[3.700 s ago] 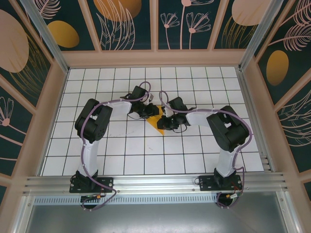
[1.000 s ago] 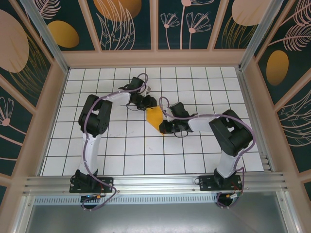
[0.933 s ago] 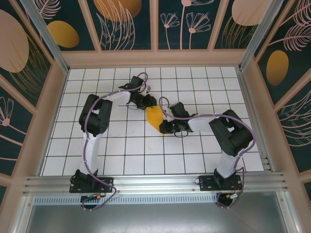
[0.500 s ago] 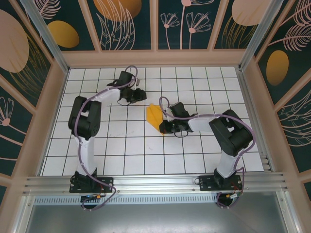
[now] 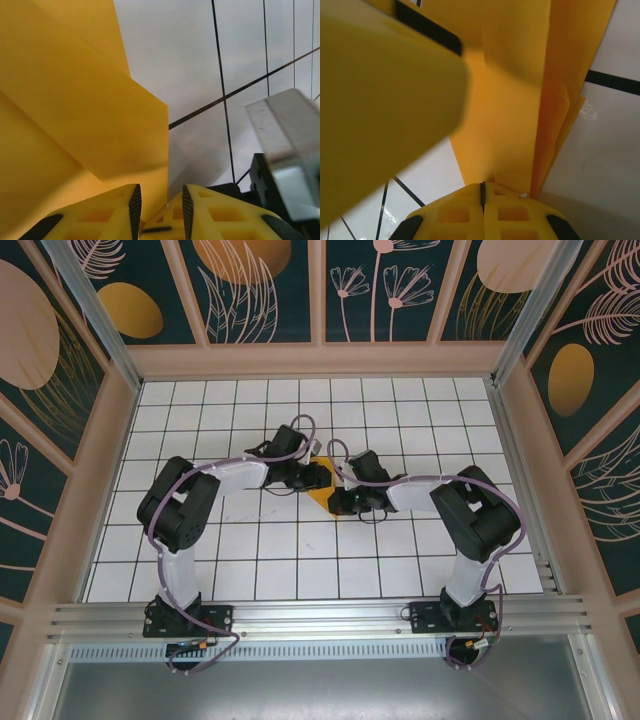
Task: Fold a paper plane with a square sheet of paper (fold left side to right side)
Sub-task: Fourth fold the wing at the center of the table.
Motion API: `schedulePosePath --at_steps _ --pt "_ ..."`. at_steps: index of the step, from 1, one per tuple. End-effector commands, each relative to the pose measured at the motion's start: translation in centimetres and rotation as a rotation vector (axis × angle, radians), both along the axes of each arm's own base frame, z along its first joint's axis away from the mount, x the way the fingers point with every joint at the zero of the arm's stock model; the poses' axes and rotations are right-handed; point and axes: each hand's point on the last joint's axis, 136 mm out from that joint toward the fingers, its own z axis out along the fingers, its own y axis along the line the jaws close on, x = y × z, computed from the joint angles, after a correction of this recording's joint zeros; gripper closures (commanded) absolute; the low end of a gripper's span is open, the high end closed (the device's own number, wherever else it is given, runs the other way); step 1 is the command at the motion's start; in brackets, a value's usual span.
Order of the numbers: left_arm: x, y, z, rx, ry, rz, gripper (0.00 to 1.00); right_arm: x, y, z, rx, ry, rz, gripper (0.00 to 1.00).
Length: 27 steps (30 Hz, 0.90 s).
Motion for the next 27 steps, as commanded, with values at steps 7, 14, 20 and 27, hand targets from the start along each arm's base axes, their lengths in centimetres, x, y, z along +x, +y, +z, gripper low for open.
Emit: schedulePosePath --at_steps 7,14,20,27 --pt "-0.3 -1.8 -1.5 -0.049 0.055 -0.037 0.68 -5.1 -5.2 -6.2 -0.253 0.225 -0.032 0.97" --pt "1.5 -0.1 -4.0 0.070 0.043 0.029 0.67 -5.4 -5.9 -6.7 -0.293 0.235 -0.031 0.97" --pt "3.9 0.8 -4.4 0.089 0.023 0.030 0.67 -5.7 -6.3 -6.9 -0.315 0.241 -0.027 0.97" --pt "8.0 1.4 -3.2 0.073 -0.012 0.052 0.65 -5.9 -6.4 -7.0 -0.313 0.249 -0.026 0.97"
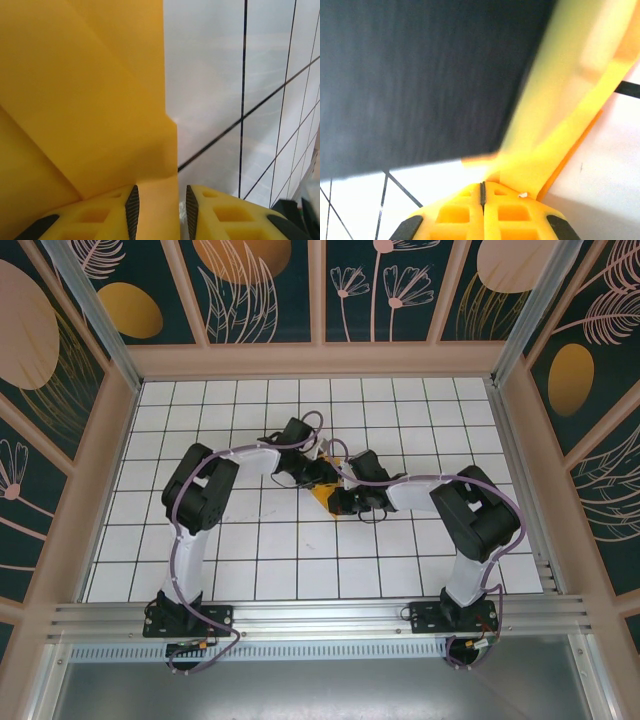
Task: Fold a paper plane with a square sheet of paper (fold left side to right side)
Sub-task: Fourth fold the wing at the center of the table.
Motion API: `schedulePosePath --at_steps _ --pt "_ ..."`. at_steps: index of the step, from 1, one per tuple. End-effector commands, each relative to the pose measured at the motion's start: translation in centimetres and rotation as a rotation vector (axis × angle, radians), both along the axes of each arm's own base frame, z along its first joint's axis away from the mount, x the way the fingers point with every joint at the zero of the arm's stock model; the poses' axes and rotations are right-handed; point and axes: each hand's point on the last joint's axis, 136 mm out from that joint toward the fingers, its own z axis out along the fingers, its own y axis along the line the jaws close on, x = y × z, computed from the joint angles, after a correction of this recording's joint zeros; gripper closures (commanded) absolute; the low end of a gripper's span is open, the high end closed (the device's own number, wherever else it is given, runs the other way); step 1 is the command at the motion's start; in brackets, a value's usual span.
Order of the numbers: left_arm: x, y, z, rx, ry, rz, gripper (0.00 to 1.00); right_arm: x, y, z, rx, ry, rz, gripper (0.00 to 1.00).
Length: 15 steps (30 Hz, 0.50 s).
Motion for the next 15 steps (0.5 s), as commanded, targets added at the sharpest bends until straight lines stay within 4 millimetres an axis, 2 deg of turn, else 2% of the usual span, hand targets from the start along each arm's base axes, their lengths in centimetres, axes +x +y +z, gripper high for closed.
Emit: schedulePosePath --at_steps 1,6,9,12,15 --pt "5.8 2.8 -0.6 0.071 -0.138 0.081 0.64 -6.0 -6.3 -7.0 -0.303 0.247 -0.024 0.97" --pt "8.5 3.2 1.2 0.047 -0.172 0.089 0.63 -5.9 -5.9 -6.6 -0.286 0.242 -0.019 0.97" --pt "9.5 2.6 3.9 -0.003 -0.209 0.062 0.58 -5.3 -4.9 -5.7 -0.230 0.221 -0.007 0.96" --pt "9.8 2.3 7.4 -0.079 -0.255 0.032 0.53 -4.1 -3.2 -3.5 -0.135 0.169 0.008 0.95" --pt "9.7 3.5 10.3 -0.119 -0.299 0.041 0.50 -2.7 -1.7 -0.4 -0.045 0.102 0.025 0.93"
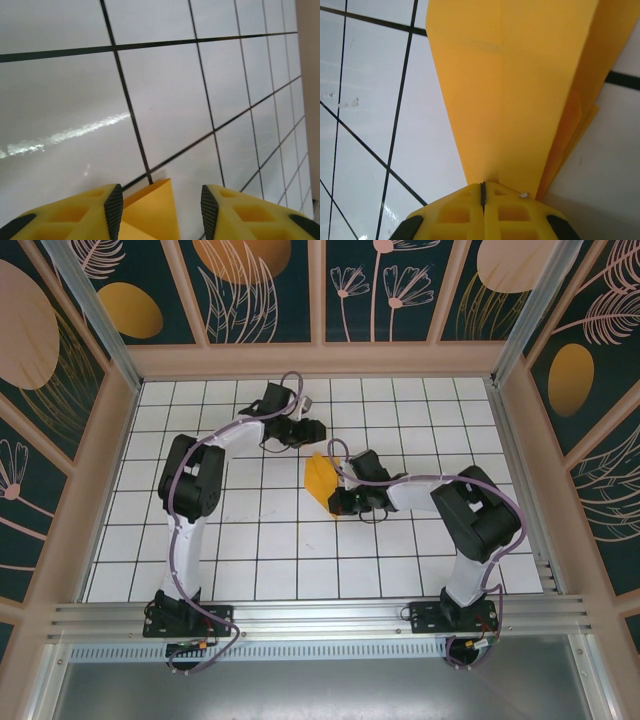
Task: Fold a paper plane with a square sheet of paper (fold left side to right side)
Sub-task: Fourth fold the wing at the center of the table.
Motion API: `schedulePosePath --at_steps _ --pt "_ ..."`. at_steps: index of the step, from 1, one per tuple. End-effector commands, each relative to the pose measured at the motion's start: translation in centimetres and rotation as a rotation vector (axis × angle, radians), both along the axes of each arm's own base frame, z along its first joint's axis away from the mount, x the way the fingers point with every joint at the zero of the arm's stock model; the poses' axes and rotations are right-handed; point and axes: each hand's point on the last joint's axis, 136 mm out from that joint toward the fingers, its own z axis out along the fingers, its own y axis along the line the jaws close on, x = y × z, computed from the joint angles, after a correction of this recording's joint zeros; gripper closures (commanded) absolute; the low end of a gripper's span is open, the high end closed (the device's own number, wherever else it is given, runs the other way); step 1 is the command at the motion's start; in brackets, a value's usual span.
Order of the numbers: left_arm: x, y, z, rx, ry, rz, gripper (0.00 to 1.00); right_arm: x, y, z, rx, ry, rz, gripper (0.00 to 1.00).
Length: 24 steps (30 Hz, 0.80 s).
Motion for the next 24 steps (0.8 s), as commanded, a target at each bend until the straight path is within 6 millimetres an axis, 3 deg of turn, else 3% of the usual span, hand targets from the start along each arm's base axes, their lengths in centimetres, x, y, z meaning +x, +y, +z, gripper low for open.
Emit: schedulePosePath --at_steps 1,4,8,10,13,17,22,24 --pt "-0.8 1.0 5.0 -0.063 -0.079 -0.033 0.49 -1.9 -1.3 0.3 -0.032 0.063 0.021 0.92" --pt "-1.2 3.8 5.8 -0.043 -0.101 0.030 0.48 -0.7 -0.7 3.6 0.038 -0.008 0.030 0.86" --pt "-2.9 6.3 5.0 0.012 -0.102 0.088 0.46 0.7 -1.0 7.4 0.122 -0.094 0.027 0.75" --pt "-4.4 6.5 4.4 -0.016 -0.082 0.095 0.45 2.7 -2.8 8.3 0.118 -0.136 -0.032 0.69" --pt "-6.3 6.2 3.2 -0.076 -0.038 0.096 0.45 4.7 -3.8 8.3 0.101 -0.171 -0.074 0.58" --pt "-8.2 5.5 1.0 -0.105 0.024 0.086 0.45 5.7 -2.5 7.4 0.139 -0.142 -0.055 0.47" --pt "-9.1 3.7 -0.6 -0.117 0.063 0.059 0.45 6.6 -1.3 5.5 0.150 -0.103 -0.040 0.48" --pt "-9.0 3.2 -0.9 -0.119 0.070 0.053 0.45 7.0 -1.4 4.6 0.127 -0.088 -0.049 0.59"
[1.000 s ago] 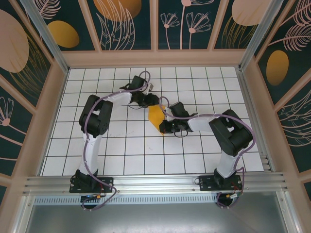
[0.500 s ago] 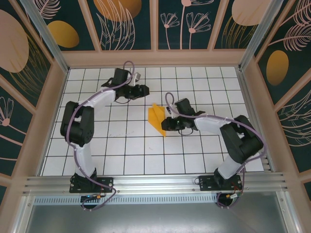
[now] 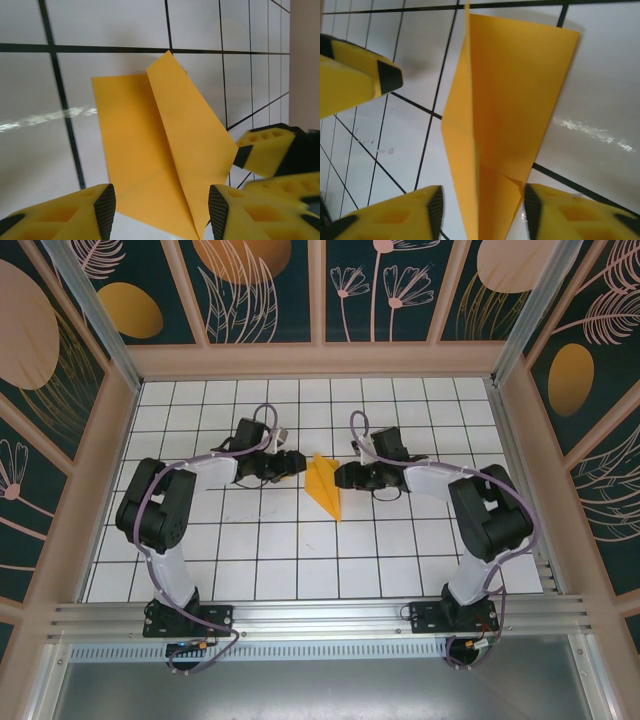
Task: Fold a paper plane with a square sheet of paper (fold left side to right side)
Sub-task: Fourth fold the wing at the center of the table, then turn over the paper at the center of the table.
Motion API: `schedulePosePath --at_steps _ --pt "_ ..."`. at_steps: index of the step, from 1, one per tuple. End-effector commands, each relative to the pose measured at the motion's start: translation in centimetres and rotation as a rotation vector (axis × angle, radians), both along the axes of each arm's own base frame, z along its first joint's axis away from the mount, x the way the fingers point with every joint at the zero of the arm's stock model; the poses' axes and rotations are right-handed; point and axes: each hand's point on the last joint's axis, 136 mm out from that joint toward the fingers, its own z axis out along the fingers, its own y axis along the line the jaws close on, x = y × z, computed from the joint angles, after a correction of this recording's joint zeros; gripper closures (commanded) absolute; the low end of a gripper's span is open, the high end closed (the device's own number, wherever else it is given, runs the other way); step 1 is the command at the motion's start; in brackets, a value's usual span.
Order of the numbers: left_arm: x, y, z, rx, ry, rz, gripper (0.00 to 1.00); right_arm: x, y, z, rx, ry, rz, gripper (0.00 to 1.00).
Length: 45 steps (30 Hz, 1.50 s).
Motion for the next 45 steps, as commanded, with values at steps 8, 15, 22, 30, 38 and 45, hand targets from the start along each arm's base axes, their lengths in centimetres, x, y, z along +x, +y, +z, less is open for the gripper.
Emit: schedulePosePath --at_steps 8,15,22,30,38,45 --pt "1.0 -3.1 -0.5 -0.035 0.002 -0.040 0.44 1.8 -0.8 -2.1 -0.080 0.008 -0.051 0.74" --pt "1.5 -4.8 -1.0 -0.040 0.017 -0.060 0.45 1.7 -1.4 -2.8 -0.099 0.020 -0.061 0.78" --pt "2.3 -6.5 -1.5 -0.045 0.027 -0.078 0.48 1.6 -1.5 -3.1 -0.107 0.025 -0.059 0.78" --pt "3.0 -7.4 -1.5 -0.052 0.029 -0.079 0.71 1.8 -1.9 -2.1 -0.117 0.001 -0.078 0.76" --pt "3.0 -7.1 0.5 -0.053 0.004 -0.054 0.85 1.6 -3.6 1.2 -0.187 -0.091 -0.150 0.63" --pt "3.1 -6.8 2.3 -0.068 0.024 -0.004 0.87 -0.6 -3.1 4.4 -0.323 -0.247 -0.192 0.52"
